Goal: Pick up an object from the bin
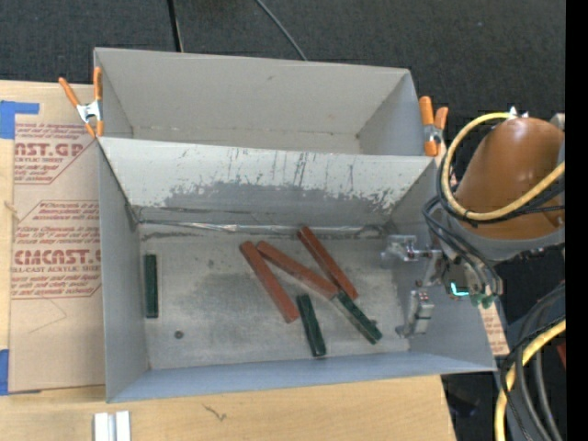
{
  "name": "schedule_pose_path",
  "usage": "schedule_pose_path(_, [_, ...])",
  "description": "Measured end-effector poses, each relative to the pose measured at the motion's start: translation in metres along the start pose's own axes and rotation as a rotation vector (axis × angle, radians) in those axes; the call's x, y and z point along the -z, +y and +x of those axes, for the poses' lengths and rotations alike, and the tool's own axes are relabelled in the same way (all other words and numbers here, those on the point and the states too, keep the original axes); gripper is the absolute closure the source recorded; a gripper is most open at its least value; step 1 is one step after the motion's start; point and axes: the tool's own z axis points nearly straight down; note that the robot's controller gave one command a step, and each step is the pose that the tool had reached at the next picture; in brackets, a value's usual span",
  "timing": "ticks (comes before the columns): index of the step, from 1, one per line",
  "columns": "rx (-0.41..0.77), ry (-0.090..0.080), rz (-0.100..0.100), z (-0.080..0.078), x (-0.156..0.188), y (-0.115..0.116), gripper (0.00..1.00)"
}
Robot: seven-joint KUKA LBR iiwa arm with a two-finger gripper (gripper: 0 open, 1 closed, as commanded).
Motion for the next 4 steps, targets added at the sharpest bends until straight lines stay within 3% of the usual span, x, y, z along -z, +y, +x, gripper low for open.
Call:
schedule_pose_path(1, [0.001,-0.007,0.001,-0.002,0.003,0.000,0.00])
schedule_pose_path(2, [0.012,-0.014,0.002,-0.015,-0.055,-0.009,0.00])
schedule_pose_path(3, [-0.139,-0.011,0.000,-0.062,-0.112,0.011,0.00])
schedule_pose_path(4, [-0.203,-0.010,-0.002,-0.051,-0.126,0.010,0.00])
